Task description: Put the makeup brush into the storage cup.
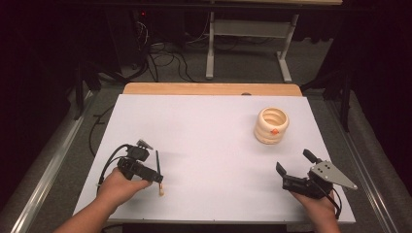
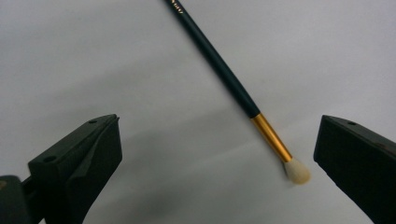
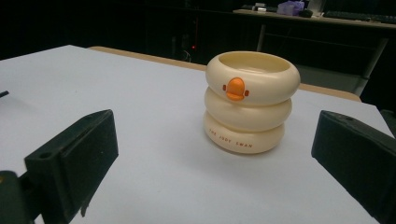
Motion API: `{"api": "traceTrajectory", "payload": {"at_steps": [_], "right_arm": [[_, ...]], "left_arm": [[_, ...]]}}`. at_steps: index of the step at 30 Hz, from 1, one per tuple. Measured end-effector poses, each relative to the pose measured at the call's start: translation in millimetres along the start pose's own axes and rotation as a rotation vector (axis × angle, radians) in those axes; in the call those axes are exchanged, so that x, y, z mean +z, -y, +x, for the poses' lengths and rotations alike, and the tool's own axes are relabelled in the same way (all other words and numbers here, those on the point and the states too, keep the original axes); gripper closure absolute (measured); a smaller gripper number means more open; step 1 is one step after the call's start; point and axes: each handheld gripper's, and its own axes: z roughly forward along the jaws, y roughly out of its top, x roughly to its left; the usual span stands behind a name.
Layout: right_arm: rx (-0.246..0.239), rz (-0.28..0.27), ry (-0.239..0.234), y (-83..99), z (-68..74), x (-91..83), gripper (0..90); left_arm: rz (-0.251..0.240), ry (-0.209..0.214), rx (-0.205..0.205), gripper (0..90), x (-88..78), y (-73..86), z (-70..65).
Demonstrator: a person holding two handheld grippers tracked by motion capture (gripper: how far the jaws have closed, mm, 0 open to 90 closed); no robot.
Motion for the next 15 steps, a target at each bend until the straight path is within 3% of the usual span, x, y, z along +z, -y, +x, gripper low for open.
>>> {"api": "traceTrajectory", "payload": {"at_steps": [10, 15], "right_arm": [[0.003, -0.001, -0.003, 0.1, 0.1, -0.1, 1.9], [0.002, -0.001, 0.001, 0.2, -0.3, -0.1, 1.9]], "left_arm": [[0.02, 0.013, 0.005, 7.2, 8.6, -4.3, -12.2], [0.012, 0.015, 0.014, 17.7, 10.3, -5.5, -16.7]]}}
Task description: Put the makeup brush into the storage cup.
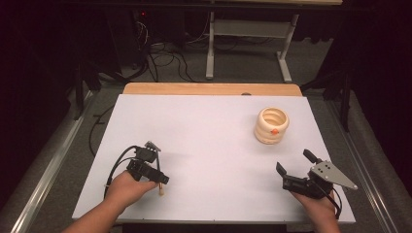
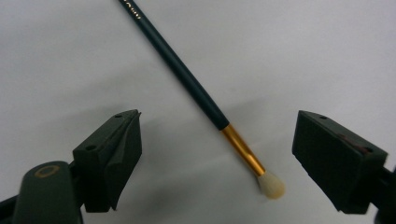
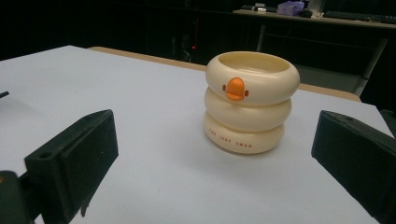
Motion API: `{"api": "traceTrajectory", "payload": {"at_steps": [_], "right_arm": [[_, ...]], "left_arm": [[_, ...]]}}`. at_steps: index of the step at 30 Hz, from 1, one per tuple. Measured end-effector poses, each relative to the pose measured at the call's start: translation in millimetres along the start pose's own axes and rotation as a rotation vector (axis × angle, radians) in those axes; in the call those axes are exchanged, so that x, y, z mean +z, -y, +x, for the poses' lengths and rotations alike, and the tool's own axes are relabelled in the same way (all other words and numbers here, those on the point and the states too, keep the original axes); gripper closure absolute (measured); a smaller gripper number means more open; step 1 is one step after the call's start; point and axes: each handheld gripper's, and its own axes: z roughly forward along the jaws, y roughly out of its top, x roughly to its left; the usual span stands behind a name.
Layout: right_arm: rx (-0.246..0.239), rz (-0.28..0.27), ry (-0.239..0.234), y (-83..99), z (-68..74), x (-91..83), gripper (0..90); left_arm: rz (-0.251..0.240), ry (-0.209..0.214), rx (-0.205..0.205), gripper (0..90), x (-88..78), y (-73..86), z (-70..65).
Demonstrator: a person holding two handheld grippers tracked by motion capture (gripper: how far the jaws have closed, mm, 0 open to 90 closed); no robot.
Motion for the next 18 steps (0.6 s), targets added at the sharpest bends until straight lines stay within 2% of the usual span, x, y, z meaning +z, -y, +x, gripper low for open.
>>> {"api": "traceTrajectory", "payload": {"at_steps": [6, 8, 13, 14, 18], "right_arm": [[0.001, 0.001, -0.001, -0.1, 0.2, -0.1, 1.9], [-0.001, 0.0, 0.0, 0.0, -0.1, -0.1, 1.9], [-0.001, 0.0, 0.0, -0.1, -0.1, -0.2, 1.9], [-0.001, 0.0, -0.001, -0.1, 0.0, -0.3, 1.9], [-0.003, 0.0, 0.0, 0.0, -0.3, -0.3, 1.9]], "left_arm": [[-0.004, 0.014, 0.001, 28.3, 1.1, -0.7, -2.6], [-0.003, 0.021, 0.005, 29.3, 1.7, -0.9, -3.7], [0.008, 0.01, 0.004, 34.4, 5.3, -0.7, -5.2], [0.015, 0.006, 0.006, 38.1, 6.9, -0.4, -6.0], [0.009, -0.012, 0.032, 40.4, 7.5, 0.8, -7.3]]}}
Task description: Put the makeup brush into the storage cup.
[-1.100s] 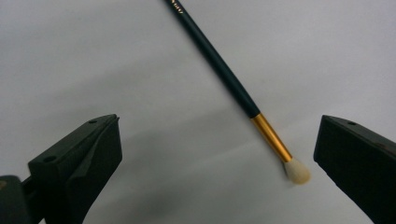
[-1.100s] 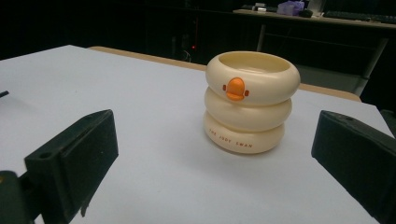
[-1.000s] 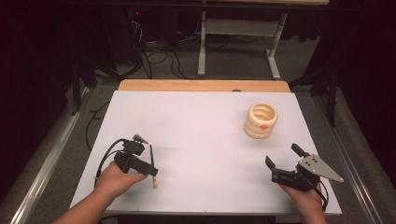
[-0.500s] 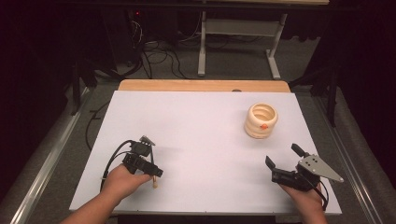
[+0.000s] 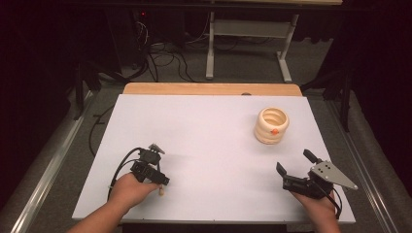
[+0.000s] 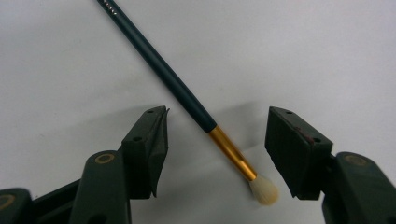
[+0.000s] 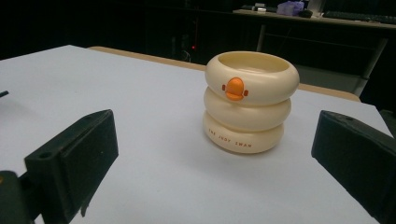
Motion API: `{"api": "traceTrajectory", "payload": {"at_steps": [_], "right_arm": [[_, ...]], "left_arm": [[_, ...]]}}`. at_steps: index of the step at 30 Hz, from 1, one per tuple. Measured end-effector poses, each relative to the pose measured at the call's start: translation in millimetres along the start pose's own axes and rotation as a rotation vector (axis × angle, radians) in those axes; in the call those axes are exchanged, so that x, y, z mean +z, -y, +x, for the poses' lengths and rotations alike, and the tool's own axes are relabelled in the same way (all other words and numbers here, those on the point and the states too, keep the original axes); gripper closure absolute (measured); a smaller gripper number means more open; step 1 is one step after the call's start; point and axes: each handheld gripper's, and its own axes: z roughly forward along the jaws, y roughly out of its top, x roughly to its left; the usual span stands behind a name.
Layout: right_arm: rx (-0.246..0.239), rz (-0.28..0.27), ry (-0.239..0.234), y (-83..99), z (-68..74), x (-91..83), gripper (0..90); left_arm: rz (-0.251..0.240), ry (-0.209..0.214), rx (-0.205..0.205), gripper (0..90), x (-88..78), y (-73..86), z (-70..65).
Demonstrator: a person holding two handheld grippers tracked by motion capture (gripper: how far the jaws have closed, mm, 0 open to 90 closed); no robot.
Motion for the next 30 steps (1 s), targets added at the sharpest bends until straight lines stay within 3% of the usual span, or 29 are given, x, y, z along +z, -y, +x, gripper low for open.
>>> {"api": "traceTrajectory", "payload": {"at_steps": [16, 30], "right_arm": [[0.003, 0.008, -0.003, 0.2, 0.8, 0.3, 2.1], [0.004, 0.01, -0.007, 0.6, 0.2, 0.4, 2.3]], "left_arm": [[-0.017, -0.049, 0.08, 60.5, -0.7, 4.3, 2.9], [-0.007, -0.052, 0.135, 71.3, -1.2, 3.1, 7.3]]}}
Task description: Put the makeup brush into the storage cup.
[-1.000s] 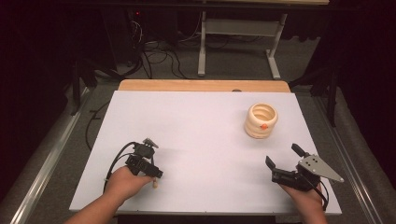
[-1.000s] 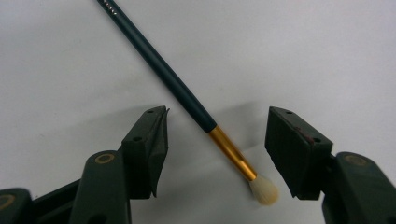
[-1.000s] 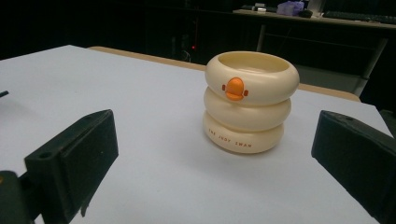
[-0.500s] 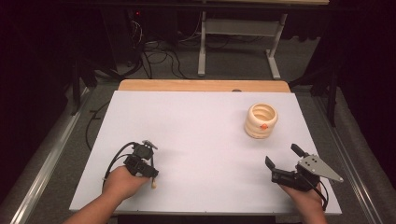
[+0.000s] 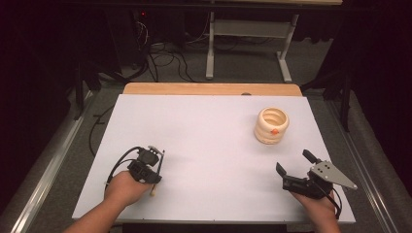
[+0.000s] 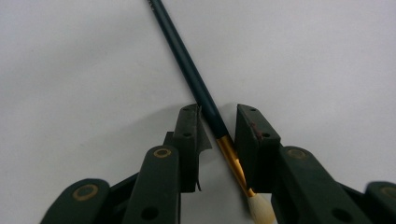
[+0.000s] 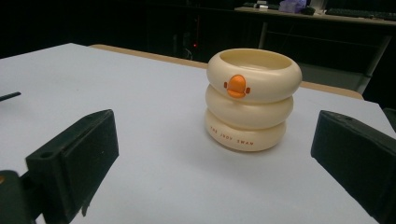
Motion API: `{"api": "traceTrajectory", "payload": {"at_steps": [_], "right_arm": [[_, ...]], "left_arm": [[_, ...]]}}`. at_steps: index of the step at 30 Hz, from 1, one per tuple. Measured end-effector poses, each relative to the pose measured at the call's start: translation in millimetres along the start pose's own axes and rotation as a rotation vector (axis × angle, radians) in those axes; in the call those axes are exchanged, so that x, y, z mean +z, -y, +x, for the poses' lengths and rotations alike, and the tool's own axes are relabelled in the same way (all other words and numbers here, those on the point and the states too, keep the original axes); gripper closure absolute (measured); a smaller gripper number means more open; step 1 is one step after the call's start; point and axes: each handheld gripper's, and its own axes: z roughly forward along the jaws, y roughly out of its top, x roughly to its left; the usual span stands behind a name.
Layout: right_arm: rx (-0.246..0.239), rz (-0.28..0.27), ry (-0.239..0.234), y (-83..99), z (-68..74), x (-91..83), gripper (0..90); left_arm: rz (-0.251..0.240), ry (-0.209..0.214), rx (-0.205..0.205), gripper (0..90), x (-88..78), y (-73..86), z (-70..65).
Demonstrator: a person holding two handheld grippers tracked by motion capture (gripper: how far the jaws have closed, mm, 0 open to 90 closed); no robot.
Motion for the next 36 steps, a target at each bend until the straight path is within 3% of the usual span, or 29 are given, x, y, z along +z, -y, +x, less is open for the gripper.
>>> {"api": "traceTrajectory", "payload": {"at_steps": [10, 25, 36], "right_arm": [[0.008, 0.001, -0.001, 0.3, 0.1, 0.0, 2.4], [-0.001, 0.001, -0.001, 0.6, 0.0, 0.5, 2.5], [0.001, 0.008, -0.003, 1.1, 0.7, 1.2, 2.5]], "left_arm": [[0.007, 0.009, 0.013, 78.0, 0.0, -1.0, 3.9], [-0.008, 0.006, 0.024, 81.1, -0.1, 1.4, 5.4], [-0.05, 0.041, 0.003, 83.2, 0.0, 6.9, 10.4]]}}
